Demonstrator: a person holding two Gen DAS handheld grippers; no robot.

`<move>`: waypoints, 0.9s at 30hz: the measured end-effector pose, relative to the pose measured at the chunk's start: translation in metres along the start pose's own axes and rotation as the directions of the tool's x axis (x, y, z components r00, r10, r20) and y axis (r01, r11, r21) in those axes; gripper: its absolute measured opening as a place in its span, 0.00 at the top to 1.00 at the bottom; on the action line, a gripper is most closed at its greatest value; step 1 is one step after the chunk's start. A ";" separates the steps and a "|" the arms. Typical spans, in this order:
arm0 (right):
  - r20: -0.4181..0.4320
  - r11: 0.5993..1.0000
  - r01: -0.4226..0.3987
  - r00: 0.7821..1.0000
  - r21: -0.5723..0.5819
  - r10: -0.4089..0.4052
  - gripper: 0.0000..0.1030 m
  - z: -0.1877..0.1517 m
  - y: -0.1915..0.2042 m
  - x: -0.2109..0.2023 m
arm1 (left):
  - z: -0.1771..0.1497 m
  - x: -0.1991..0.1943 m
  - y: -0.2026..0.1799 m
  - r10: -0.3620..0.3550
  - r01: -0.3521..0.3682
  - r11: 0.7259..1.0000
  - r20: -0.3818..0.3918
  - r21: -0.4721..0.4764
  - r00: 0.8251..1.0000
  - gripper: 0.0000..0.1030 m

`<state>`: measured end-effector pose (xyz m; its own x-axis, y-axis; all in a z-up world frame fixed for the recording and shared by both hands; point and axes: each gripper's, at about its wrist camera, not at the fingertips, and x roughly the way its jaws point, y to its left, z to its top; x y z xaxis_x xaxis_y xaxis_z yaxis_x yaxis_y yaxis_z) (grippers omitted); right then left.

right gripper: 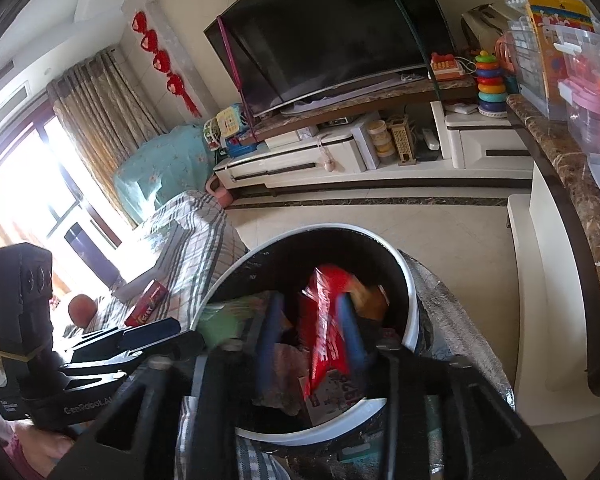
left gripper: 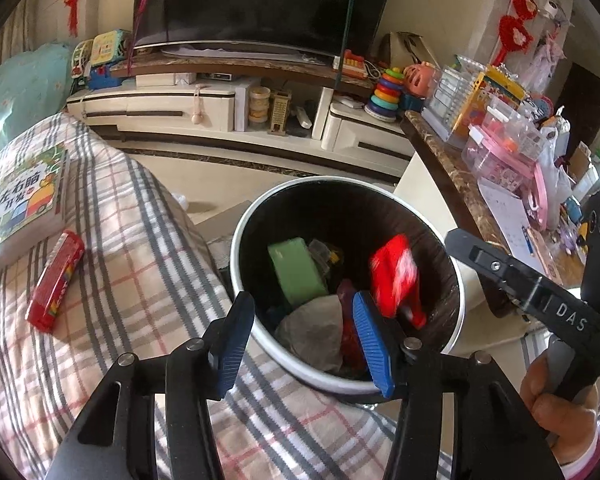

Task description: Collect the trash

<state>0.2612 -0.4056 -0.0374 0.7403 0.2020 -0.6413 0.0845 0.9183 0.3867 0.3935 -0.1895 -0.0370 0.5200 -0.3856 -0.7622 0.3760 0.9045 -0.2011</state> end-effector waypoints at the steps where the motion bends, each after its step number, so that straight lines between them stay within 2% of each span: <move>1: 0.008 1.000 -0.001 1.000 0.001 0.001 0.55 0.000 0.000 -0.003 | -0.002 -0.003 0.002 -0.001 0.001 1.000 0.004 -0.005 1.000 0.50; 6: 0.031 1.000 -0.011 0.999 0.005 0.011 0.52 -0.001 0.004 -0.013 | -0.018 -0.019 0.009 -0.004 0.004 1.000 0.021 -0.029 1.000 0.48; 8: 0.043 1.000 -0.012 0.999 0.001 0.012 0.46 -0.003 0.007 -0.020 | -0.025 -0.027 0.011 -0.005 0.006 0.999 0.028 -0.039 1.000 0.47; 13: 0.090 1.000 -0.010 0.996 -0.016 0.011 0.22 -0.011 0.020 -0.038 | -0.051 -0.054 0.018 -0.007 0.012 0.997 0.063 -0.071 0.998 0.42; 16: 0.115 1.000 -0.011 0.993 -0.016 0.012 0.14 -0.021 0.027 -0.051 | -0.071 -0.074 0.022 0.001 0.007 0.996 0.093 -0.090 0.996 0.38; 23: 0.129 1.000 0.000 0.992 -0.011 0.001 0.07 -0.057 0.045 -0.072 | -0.120 -0.120 0.025 0.046 -0.026 0.994 0.189 -0.106 0.981 0.31; 27: 0.127 1.000 0.008 0.992 -0.020 -0.006 0.05 -0.074 0.056 -0.081 | -0.142 -0.147 0.025 0.091 -0.068 0.993 0.249 -0.098 0.964 0.20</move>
<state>0.1570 -0.3452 -0.0129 0.8187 0.1517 -0.5538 0.0771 0.9267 0.3678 0.2178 -0.0840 -0.0178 0.7264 -0.3349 -0.6002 0.2624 0.9422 -0.2082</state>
